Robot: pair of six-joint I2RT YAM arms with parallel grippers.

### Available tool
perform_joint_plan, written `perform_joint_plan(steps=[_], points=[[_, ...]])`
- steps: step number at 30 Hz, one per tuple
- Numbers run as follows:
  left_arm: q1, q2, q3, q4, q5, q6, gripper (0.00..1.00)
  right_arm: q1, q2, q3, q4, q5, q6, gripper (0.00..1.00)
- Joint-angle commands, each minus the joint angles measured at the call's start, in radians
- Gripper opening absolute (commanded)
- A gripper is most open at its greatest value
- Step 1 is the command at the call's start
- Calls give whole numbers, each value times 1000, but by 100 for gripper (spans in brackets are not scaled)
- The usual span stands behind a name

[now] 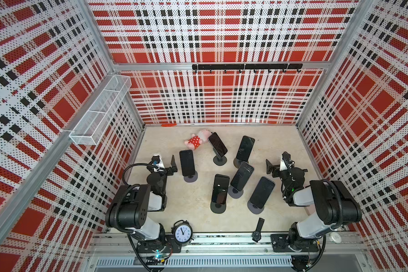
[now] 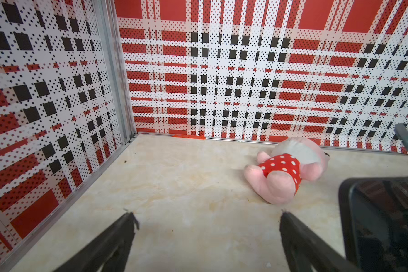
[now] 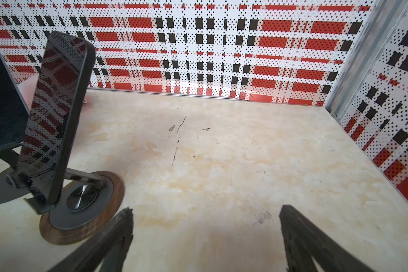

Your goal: Remove the phone from the phone stand

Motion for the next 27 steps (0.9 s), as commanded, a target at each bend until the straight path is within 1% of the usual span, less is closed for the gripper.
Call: perform_joint_plan(steps=[1,5,17,20,25,27], points=[[1,4,0,15,6,9,98,5,-15,11,15,8,1,100],[20,5,4,12,8,-15,98,5,-17,11,16,8,1,100],[9,7,8,1,-17,-11,98,8,-16,12,13,11,0,100],[9,5,9,2,-17,-10,98,8,-15,22,-9,76,19,100],[9,5,9,2,-19,-10,98,8,-17,19,-5,76,21,100],[8,4,5,3,-40,-21,98,6,-19,7,20,105,37,100]])
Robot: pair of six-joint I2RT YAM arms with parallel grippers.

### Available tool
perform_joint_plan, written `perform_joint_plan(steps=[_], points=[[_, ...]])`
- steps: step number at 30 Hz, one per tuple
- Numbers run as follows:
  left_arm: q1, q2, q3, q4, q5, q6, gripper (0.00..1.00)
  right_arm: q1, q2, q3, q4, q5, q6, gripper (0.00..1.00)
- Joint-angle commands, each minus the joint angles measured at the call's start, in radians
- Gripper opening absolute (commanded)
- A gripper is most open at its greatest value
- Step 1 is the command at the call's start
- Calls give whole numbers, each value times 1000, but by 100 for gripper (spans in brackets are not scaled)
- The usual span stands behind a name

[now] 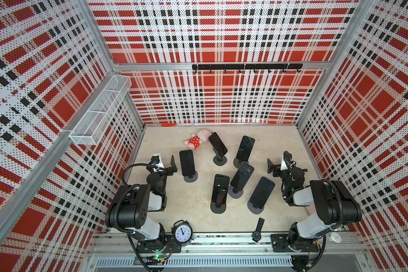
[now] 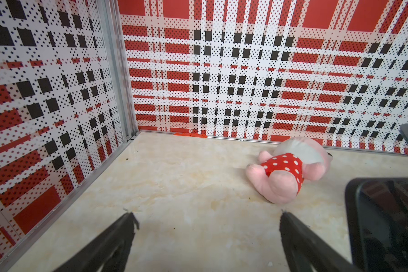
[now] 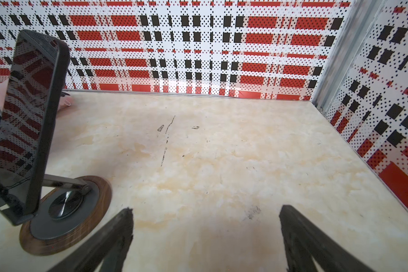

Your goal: Remove the phone from the phone stand

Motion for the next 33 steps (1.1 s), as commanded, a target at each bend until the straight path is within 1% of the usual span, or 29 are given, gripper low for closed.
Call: perform_joint_plan(steps=[1,5,8,10,11,13,16,18,20,23,25,27,28,30,31,33], points=[[1,2,-1,21,-43,-19,98,5,-22,-14,57,68,28,100],[23,3,-47,105,-58,-54,98,-9,-25,-66,155,69,48,100],[40,4,-81,173,-54,-74,98,-23,-30,-114,238,128,91,100],[43,4,-93,197,-54,-78,98,-34,-52,-125,243,150,116,100],[44,5,-96,203,-51,-80,98,-35,-71,-121,216,156,117,100],[46,4,-96,202,-52,-81,98,-37,-140,-98,100,184,124,100],[48,-19,-89,170,-80,-93,98,-35,-252,-39,-133,240,145,100],[45,-50,-81,127,-83,-91,98,-36,-296,-10,-197,236,124,100],[46,-101,-59,44,-82,-87,98,-36,-337,20,-258,222,107,100],[45,-202,14,-171,-98,-95,98,-35,-396,135,-504,154,98,100],[46,-255,58,-296,-123,-129,98,-34,-397,229,-649,170,142,100],[46,-293,101,-419,-165,-199,98,-34,-375,343,-817,212,182,100],[44,-305,116,-462,-168,-205,98,-34,-361,383,-858,230,190,100],[41,-331,134,-502,-162,-211,98,-38,-324,435,-863,239,218,100],[38,-346,133,-502,-157,-211,98,-42,-311,452,-866,243,252,100],[29,-391,131,-516,-159,-209,98,-52,-280,501,-915,263,371,100]])
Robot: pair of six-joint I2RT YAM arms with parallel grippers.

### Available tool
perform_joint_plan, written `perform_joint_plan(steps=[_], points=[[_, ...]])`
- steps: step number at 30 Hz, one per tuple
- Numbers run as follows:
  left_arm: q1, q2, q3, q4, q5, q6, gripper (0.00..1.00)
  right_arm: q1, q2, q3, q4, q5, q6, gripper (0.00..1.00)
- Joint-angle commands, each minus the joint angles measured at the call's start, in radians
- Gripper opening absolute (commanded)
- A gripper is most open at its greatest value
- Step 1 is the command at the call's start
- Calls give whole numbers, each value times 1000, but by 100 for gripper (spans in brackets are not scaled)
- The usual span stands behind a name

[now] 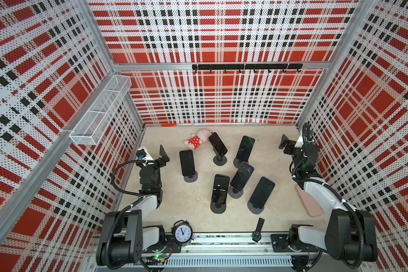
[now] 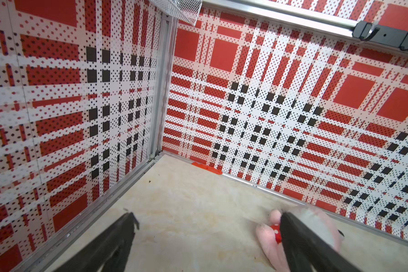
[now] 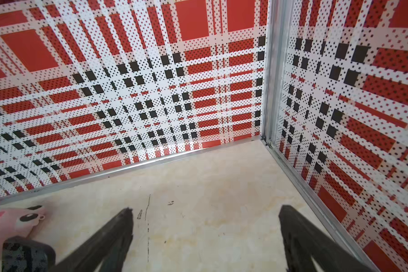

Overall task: Remove the phone from the phone stand
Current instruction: 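Reach the right gripper forward toward the phone on the farthest stand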

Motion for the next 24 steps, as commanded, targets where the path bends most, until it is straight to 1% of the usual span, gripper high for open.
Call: perform_joint_plan(steps=[1,3,4,6,7,9,10,12,14,16,21,24], points=[[-11,-73,8,-119,-25,-26,98,-24,57,71,-197,22,193,100],[-13,-128,12,-172,-62,-71,98,-44,106,141,-236,-126,200,100],[-13,-150,18,-213,-82,-98,98,-47,127,176,-262,-178,196,100],[-12,-190,28,-288,-100,-104,98,-47,161,217,-260,-298,168,100],[-11,-200,19,-291,-117,-113,98,-46,169,220,-238,-340,163,100],[-26,-213,-18,-277,-204,-181,98,-42,183,247,-228,-394,140,100],[-29,-214,-39,-253,-222,-193,98,-34,192,273,-249,-400,108,100],[-26,-204,-65,-220,-250,-199,98,-1,218,357,-341,-369,20,100],[-25,-184,-46,-265,-278,-203,98,37,240,420,-381,-366,-26,100],[-35,-170,-29,-308,-275,-186,98,74,263,465,-395,-380,-50,100],[-85,-137,-48,-284,-286,-183,98,183,345,585,-440,-398,-129,100],[-87,-137,-42,-296,-293,-189,98,226,392,655,-465,-448,-149,100]])
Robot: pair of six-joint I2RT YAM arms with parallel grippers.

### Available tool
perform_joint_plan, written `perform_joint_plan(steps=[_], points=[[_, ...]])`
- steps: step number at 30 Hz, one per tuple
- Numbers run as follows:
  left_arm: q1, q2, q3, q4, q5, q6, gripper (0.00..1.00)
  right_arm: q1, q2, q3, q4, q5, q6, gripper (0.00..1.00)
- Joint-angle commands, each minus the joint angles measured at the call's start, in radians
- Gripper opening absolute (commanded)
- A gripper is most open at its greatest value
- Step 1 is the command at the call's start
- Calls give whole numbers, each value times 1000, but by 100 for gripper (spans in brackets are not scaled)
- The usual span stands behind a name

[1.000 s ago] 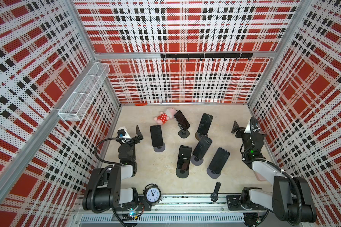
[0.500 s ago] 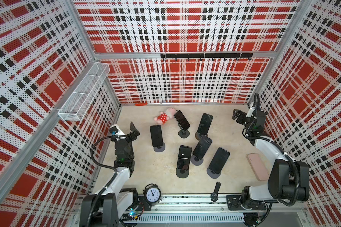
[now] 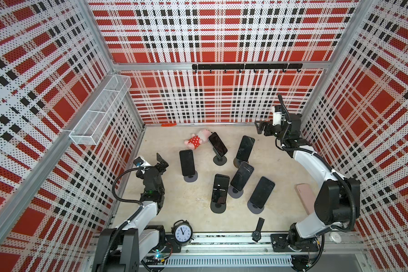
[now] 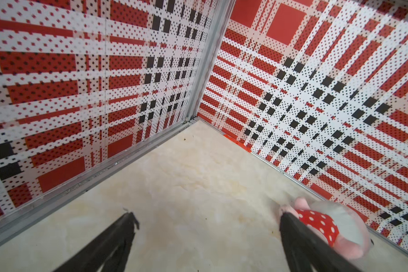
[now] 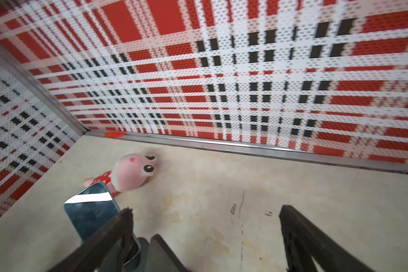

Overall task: Remove the phone from the phone stand
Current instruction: 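Reach the right gripper forward toward the phone on the farthest stand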

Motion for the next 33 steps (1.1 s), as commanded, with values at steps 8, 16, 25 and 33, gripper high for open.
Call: perform_joint_plan(steps=[8,16,25,33], points=[[-22,-54,-27,-20,-50,-11,98,151,165,269,-196,-86,-141,100],[-32,-17,-2,-24,-21,8,98,229,278,397,-239,-99,-170,100],[-33,-25,-4,-33,-26,9,98,257,388,518,-283,-200,-181,100],[-40,-14,2,-32,-47,8,98,291,507,685,-428,-266,-265,100]])
